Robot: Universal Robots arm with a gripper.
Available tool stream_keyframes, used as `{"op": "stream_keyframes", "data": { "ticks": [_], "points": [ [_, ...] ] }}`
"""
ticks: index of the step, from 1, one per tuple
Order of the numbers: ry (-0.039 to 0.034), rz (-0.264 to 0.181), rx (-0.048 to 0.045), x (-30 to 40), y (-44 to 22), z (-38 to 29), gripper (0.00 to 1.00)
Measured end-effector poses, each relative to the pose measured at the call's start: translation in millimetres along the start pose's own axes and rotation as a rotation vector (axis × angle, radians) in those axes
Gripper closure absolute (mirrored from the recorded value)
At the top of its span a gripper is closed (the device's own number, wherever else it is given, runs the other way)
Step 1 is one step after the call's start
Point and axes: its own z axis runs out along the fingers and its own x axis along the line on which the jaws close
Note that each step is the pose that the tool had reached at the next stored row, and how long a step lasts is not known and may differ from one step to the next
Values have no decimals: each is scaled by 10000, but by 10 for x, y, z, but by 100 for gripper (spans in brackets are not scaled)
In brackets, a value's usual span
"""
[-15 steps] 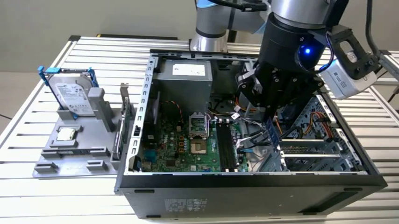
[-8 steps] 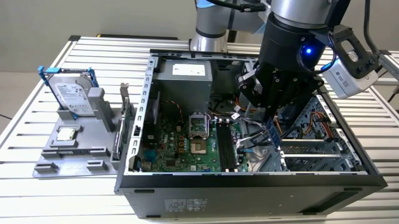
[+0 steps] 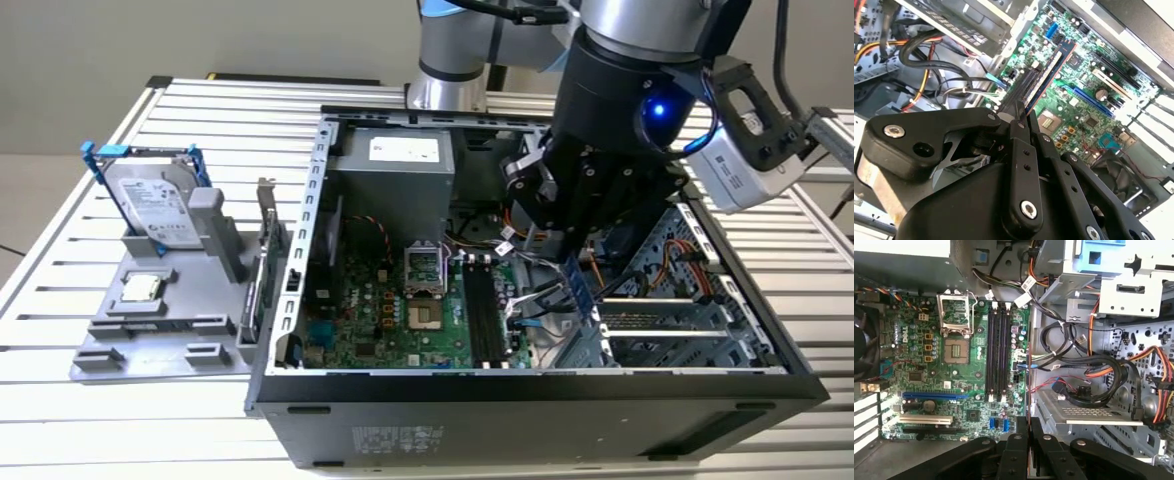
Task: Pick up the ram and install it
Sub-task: 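Insert the ram into the slot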
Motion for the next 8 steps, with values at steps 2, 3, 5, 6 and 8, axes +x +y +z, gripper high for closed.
{"op": "stream_keyframes", "data": {
  "ticks": [2, 3, 5, 6, 8],
  "points": [
    [59, -3, -11, 0, 0, 5, 100],
    [85, -2, -52, 0, 0, 7, 100],
    [131, 0, -175, 0, 0, 10, 100],
    [143, 3, -245, 1, 0, 13, 100],
    [149, 8, -327, 2, 1, 21, 100]
  ]
}}
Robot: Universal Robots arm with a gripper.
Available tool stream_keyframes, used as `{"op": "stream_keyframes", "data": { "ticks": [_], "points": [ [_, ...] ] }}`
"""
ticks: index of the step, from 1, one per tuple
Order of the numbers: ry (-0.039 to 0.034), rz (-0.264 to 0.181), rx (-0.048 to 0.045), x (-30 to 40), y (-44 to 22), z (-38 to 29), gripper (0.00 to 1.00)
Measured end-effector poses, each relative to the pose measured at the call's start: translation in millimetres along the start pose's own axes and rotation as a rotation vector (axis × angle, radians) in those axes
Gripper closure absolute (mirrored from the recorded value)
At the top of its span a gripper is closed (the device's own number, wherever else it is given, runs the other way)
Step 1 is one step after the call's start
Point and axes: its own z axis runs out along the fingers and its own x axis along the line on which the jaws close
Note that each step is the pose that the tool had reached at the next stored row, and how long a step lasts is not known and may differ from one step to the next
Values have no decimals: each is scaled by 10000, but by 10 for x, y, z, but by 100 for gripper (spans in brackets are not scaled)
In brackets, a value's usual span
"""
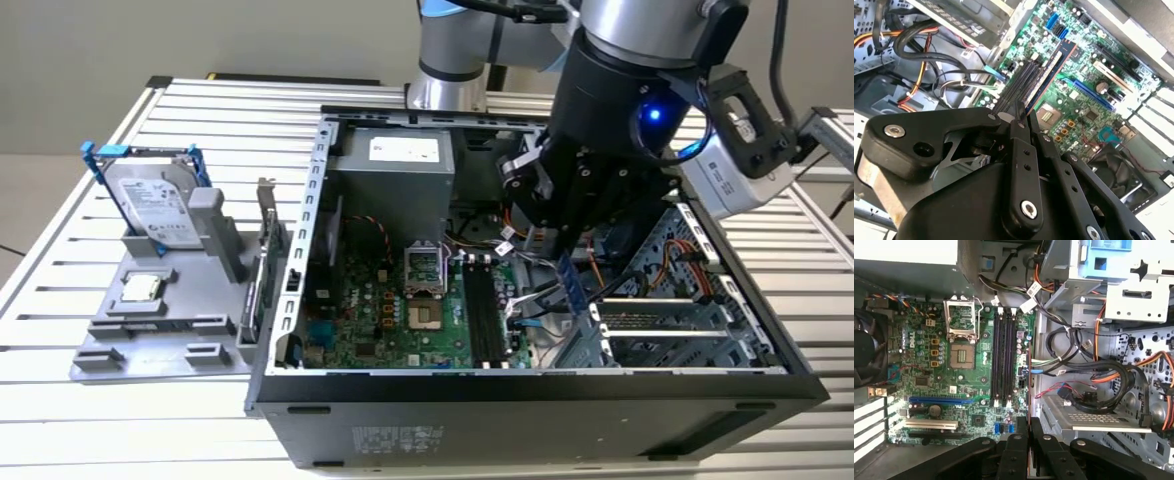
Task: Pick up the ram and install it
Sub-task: 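Insert the ram into the slot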
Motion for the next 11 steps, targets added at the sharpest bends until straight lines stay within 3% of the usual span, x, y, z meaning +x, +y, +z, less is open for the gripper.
{"op": "stream_keyframes", "data": {
  "ticks": [7, 11],
  "points": [
    [47, 432, 13, -1, 0, 26, 100],
    [48, 450, 12, -1, 0, 28, 100]
  ]
}}
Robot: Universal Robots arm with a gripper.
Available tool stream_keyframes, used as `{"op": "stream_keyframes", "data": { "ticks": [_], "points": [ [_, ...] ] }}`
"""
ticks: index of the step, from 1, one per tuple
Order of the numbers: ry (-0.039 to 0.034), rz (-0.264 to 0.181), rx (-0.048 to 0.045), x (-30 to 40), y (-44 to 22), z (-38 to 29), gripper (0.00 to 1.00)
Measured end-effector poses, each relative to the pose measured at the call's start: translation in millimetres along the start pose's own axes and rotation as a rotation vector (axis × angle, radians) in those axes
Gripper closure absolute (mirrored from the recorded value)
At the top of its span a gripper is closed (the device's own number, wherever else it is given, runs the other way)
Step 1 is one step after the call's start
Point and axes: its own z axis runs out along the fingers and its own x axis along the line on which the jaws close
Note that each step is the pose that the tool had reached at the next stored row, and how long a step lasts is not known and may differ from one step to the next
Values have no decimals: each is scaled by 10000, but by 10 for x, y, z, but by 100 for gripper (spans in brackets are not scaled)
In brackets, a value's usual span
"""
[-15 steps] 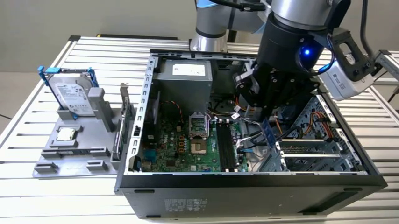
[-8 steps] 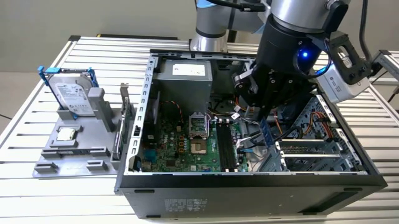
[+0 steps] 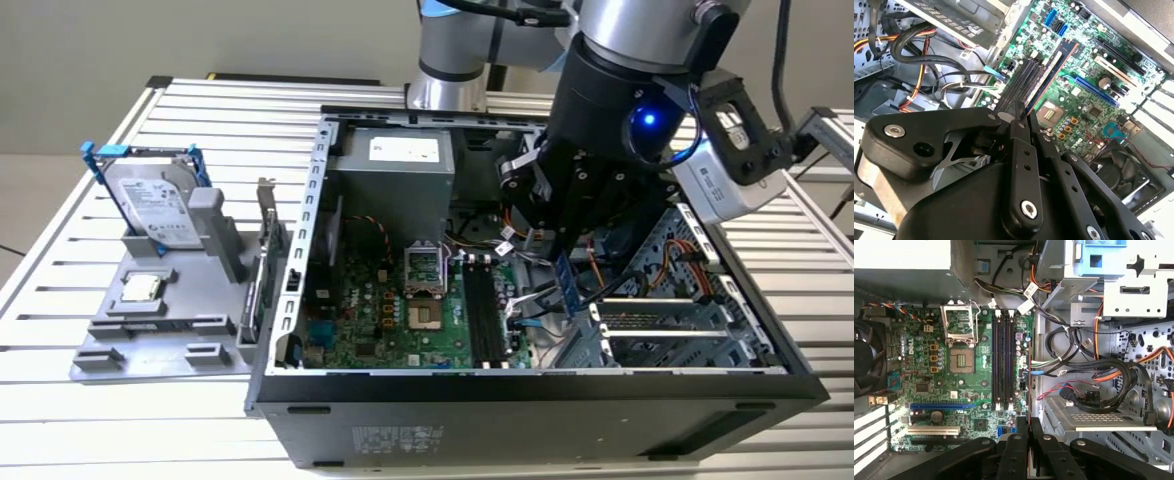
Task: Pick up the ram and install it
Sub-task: 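Insert the ram into the slot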
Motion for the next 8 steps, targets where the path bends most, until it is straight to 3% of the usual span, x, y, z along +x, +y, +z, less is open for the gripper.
{"op": "stream_keyframes", "data": {
  "ticks": [8],
  "points": [
    [2, 110, 3, -45, 1, 32, 100]
  ]
}}
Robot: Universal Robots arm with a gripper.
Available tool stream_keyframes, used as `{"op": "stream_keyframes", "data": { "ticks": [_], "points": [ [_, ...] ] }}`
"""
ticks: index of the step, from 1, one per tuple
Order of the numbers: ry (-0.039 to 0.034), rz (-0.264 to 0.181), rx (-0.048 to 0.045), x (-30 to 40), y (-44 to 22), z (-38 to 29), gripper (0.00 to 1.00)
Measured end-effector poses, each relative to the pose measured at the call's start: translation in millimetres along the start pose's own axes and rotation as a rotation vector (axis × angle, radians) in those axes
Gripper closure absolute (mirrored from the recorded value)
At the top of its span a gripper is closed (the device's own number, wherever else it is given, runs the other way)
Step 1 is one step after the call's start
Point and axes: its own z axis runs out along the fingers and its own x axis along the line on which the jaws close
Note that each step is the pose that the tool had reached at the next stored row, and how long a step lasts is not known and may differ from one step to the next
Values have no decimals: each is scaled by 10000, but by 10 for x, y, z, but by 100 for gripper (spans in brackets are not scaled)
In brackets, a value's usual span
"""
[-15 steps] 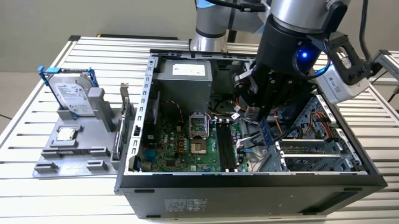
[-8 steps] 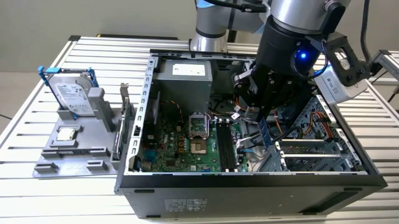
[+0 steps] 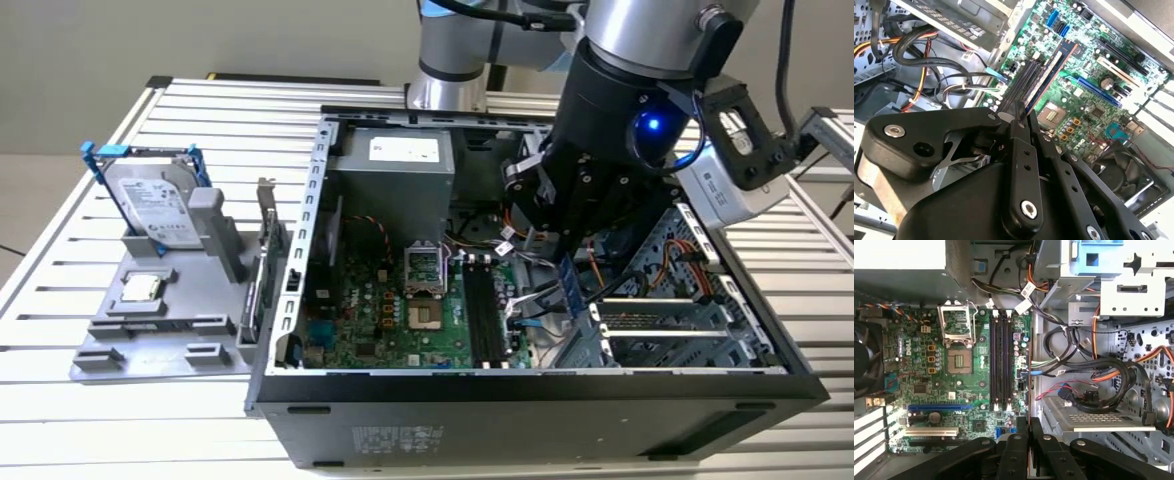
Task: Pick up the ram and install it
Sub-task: 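Insert the ram into the slot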
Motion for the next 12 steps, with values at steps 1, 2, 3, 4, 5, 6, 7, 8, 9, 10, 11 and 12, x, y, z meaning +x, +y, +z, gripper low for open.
{"op": "stream_keyframes", "data": {
  "ticks": [1, 2, 3, 4, 5, 6, 7, 8, 9, 10, 11, 12],
  "points": [
    [1, 18, 0, -8, 1, 6, 100],
    [1, 38, 1, -16, 1, 12, 100],
    [2, 57, 1, -25, 2, 19, 100],
    [2, 75, 2, -33, 2, 25, 100],
    [4, 93, 3, -41, 3, 32, 100],
    [4, 112, 3, -49, 4, 39, 100],
    [5, 132, 3, -56, 4, 46, 100],
    [6, 153, 4, -60, 5, 53, 100],
    [7, 173, 5, -65, 5, 59, 100],
    [7, 193, 6, -67, 5, 64, 100],
    [8, 209, 7, -68, 5, 68, 100],
    [8, 220, 8, -69, 5, 70, 100]
  ]
}}
